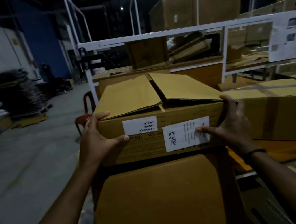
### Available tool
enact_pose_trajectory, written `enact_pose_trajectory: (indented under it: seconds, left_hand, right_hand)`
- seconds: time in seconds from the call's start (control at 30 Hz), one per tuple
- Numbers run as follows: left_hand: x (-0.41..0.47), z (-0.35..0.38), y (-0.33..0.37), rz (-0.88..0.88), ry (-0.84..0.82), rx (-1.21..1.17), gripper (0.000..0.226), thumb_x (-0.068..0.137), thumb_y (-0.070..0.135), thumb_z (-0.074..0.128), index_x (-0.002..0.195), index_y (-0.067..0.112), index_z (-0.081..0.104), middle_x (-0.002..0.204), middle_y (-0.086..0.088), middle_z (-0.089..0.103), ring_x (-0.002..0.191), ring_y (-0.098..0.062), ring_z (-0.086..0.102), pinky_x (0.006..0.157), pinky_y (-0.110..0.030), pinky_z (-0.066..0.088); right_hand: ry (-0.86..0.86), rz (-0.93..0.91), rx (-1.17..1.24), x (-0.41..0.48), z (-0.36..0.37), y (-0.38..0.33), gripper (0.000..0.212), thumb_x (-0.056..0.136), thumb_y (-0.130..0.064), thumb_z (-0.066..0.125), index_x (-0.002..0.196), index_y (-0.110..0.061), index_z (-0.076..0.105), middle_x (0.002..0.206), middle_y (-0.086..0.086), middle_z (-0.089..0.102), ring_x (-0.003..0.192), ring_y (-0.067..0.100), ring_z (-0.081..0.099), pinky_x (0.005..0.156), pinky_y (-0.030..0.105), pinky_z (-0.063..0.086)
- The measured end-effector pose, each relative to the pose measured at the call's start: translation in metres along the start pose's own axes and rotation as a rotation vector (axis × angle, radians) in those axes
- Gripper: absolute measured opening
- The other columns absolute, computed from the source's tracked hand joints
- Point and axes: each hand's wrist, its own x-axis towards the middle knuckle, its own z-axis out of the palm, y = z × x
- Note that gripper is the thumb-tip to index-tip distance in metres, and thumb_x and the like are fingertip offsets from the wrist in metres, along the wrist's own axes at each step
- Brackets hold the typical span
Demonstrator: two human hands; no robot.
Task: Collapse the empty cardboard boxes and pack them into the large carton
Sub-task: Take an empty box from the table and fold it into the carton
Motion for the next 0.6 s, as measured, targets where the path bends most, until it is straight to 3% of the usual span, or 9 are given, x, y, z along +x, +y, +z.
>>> enact_pose_trajectory:
  seconds: [0.13, 0.23, 0.43, 0.6]
  left_hand:
    - [-0.012, -0.002, -0.017, -0.055, 0.018, 0.002, 0.094, 0.048, 0.050, 0.099, 0.128, 0.045, 0.050, 0.140, -0.002, 0.057, 0.123, -0.024, 0.057, 0.090, -0.044, 0.056]
    - [-0.022, 0.002, -0.030, -0.117, 0.044, -0.006, 0.094, 0.048, 0.047, 0.100, 0.127, 0.046, 0.050, 0.143, -0.001, 0.056, 0.127, -0.025, 0.055, 0.095, -0.050, 0.055]
    - [-0.038, 0.008, -0.044, -0.157, 0.050, -0.007, 0.093, 0.050, 0.043, 0.100, 0.128, 0.043, 0.050, 0.147, 0.003, 0.054, 0.135, -0.024, 0.050, 0.104, -0.054, 0.050]
    - [-0.051, 0.011, -0.045, -0.166, 0.049, 0.005, 0.093, 0.051, 0.038, 0.101, 0.129, 0.043, 0.050, 0.147, 0.003, 0.053, 0.134, -0.023, 0.049, 0.104, -0.051, 0.050]
  right_hand:
    - [-0.040, -0.037, -0.004, 0.008, 0.021, -0.005, 0.120, 0.047, -0.072, 0.083, 0.146, -0.026, 0.035, 0.145, 0.014, 0.033, 0.117, 0.042, 0.055, 0.070, 0.049, 0.060]
    - [-0.075, -0.066, -0.016, 0.010, 0.034, -0.005, 0.118, 0.048, -0.075, 0.080, 0.146, -0.026, 0.035, 0.146, 0.014, 0.033, 0.115, 0.042, 0.056, 0.064, 0.042, 0.058]
    - [-0.091, -0.061, -0.008, -0.006, 0.047, 0.001, 0.119, 0.050, -0.077, 0.079, 0.147, -0.024, 0.034, 0.146, 0.013, 0.031, 0.118, 0.041, 0.052, 0.065, 0.048, 0.061]
    - [-0.087, -0.038, 0.015, -0.021, 0.052, 0.009, 0.118, 0.052, -0.074, 0.081, 0.147, -0.022, 0.035, 0.147, 0.013, 0.029, 0.117, 0.039, 0.052, 0.061, 0.044, 0.060]
